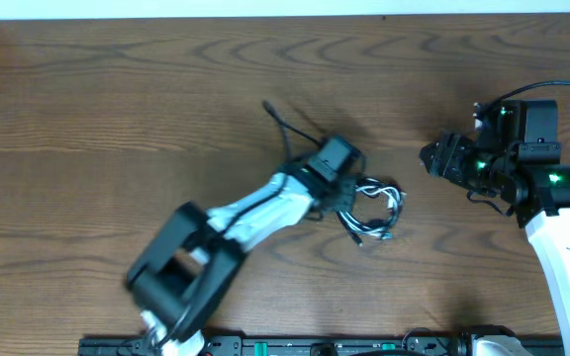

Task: Untangle cables

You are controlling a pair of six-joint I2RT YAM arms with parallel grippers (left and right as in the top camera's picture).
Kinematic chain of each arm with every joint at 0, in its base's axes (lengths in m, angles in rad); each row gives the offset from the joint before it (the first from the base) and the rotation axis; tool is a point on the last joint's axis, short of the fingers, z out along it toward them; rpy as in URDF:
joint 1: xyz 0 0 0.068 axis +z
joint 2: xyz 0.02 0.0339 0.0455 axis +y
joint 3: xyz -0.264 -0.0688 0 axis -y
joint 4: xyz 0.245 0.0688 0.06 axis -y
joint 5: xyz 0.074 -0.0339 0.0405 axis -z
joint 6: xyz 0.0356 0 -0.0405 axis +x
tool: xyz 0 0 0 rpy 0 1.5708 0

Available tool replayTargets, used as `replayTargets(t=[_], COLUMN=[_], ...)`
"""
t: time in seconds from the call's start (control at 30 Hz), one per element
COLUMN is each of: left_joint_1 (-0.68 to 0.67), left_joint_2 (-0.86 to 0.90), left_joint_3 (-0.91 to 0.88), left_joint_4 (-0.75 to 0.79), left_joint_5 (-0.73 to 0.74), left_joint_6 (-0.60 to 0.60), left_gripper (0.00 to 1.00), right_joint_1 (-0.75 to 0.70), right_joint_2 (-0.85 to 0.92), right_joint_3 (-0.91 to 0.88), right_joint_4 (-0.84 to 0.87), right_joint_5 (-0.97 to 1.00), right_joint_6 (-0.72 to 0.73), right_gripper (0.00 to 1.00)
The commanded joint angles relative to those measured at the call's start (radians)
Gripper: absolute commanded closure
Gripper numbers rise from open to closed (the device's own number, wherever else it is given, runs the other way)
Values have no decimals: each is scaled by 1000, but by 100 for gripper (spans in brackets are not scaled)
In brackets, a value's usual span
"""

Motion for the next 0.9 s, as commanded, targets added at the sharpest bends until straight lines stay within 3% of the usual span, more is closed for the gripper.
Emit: replayTargets(t=[0.0, 0.1, 0.33, 0.87], left_joint_1=[52, 85, 145, 263], left_joint_2=[-209, -293, -337, -337], left_joint_3=[10, 10, 10, 10], left_joint_4=[5, 5, 3, -5], left_joint_5=[36, 109, 245, 323], left_joint_6=[76, 76, 76, 60], left_gripper=[93, 93, 93, 93], right_joint_1=[14, 30, 63, 167], right_joint_2=[2, 18, 103, 356], right_joint_3=[13, 13, 13, 13], right_joint_4=[29, 77, 245, 435], right_joint_5=[-23, -93, -316, -525], right_joint_6=[-8, -5, 41, 135], right_gripper=[45, 50, 50, 51])
